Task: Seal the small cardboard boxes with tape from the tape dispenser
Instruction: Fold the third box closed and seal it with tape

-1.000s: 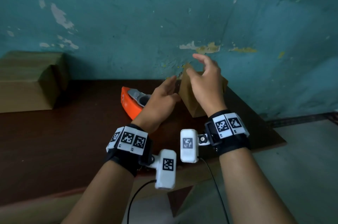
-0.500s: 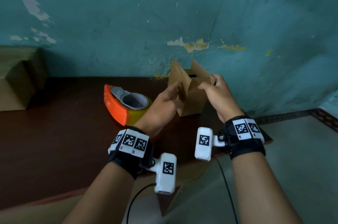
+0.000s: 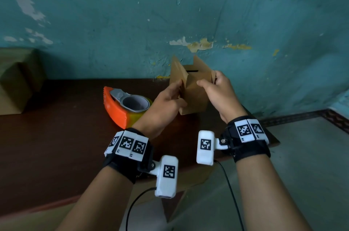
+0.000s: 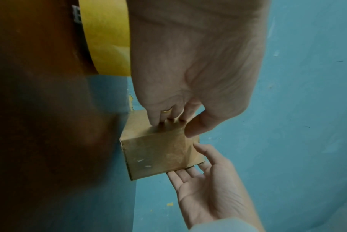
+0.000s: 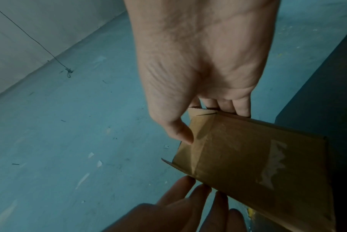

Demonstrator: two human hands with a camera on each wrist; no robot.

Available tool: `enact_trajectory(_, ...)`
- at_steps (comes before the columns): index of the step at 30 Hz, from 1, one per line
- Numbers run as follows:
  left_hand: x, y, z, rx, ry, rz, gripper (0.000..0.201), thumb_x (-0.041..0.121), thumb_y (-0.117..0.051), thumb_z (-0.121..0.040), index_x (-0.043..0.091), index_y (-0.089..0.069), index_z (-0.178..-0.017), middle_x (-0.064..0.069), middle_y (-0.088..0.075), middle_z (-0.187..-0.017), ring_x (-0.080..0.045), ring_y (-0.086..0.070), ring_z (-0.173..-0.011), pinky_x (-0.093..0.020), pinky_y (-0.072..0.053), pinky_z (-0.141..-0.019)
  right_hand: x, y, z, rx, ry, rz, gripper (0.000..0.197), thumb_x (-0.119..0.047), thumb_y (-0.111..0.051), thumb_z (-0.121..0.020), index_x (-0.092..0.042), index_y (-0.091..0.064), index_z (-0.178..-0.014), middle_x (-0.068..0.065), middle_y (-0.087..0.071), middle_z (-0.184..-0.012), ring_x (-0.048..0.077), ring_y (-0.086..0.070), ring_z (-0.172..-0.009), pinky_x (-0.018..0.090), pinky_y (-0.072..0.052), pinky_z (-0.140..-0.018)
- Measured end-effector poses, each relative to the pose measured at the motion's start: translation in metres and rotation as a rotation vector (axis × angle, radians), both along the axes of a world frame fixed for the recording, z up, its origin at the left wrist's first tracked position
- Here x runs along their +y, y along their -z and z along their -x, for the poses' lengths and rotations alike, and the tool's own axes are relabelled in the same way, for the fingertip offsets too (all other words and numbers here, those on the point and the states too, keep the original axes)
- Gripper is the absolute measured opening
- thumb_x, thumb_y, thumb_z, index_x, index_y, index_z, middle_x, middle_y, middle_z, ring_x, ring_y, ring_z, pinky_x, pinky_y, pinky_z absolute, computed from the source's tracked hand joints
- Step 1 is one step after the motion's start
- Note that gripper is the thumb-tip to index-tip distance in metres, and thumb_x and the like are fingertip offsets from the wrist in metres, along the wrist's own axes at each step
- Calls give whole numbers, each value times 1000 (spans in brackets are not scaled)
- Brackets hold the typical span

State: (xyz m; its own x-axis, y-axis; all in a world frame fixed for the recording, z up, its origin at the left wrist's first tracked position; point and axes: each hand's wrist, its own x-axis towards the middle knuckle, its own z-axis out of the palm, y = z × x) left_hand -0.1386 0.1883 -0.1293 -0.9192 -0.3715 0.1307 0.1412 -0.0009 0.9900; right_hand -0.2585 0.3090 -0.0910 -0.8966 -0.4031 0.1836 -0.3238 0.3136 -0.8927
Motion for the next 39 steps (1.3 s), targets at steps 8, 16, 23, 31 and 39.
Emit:
enact_trajectory(8,-27,-16,-38,86,-31,21,63,-3,-56,-91,14,-50,-151,2,-63,-145,-11,-54,-138,-39,-42,-118,-21,-15,-29,76,-77,63,38,-43,-75,-95,-25,-63,-126,-7,-73,-112,8,-70,-101,31,-58,-86)
enact_trajectory(16,-68,-17,-100,76,-175,-31,38,10,-66,-94,17,-61,-131,-6,-69,-132,-22,-66,-125,-53,-46,-114,-59,-24,-78,226,-205,25,62,-46,-76,-94,-27,-52,-148,-10,-64,-133,8,-61,-120,31,-53,-99)
enact_trajectory(23,-92,-25,-149,164,-284,-110,41,6,-62,-86,7,-61,-127,-14,-69,-129,-28,-68,-122,-48,-48,-113,-90,-42,-122,334,-294,35,61,-34,-81,-91,-22,-54,-145,-12,-66,-119,-13,-59,-97,0,-46,-68)
enact_trajectory(31,-117,-23,-193,170,-384,-137,53,-5,-48,-102,10,-37,-151,-18,-61,-132,-27,-69,-117,-42,-52,-108,-115,-26,-170,320,-354,76,61,-35,-81,-91,-25,-53,-144,-18,-63,-117,-17,-59,-97,3,-49,-73)
enact_trajectory(39,-140,-15,-230,88,-428,-134,79,1,-51,-102,17,-9,-167,-17,-61,-113,-28,-69,-102,-29,-54,-84,-129,16,-205,186,-394,170,61,-55,-75,-85,-27,-60,-138,-9,-74,-120,7,-71,-110,43,-62,-94)
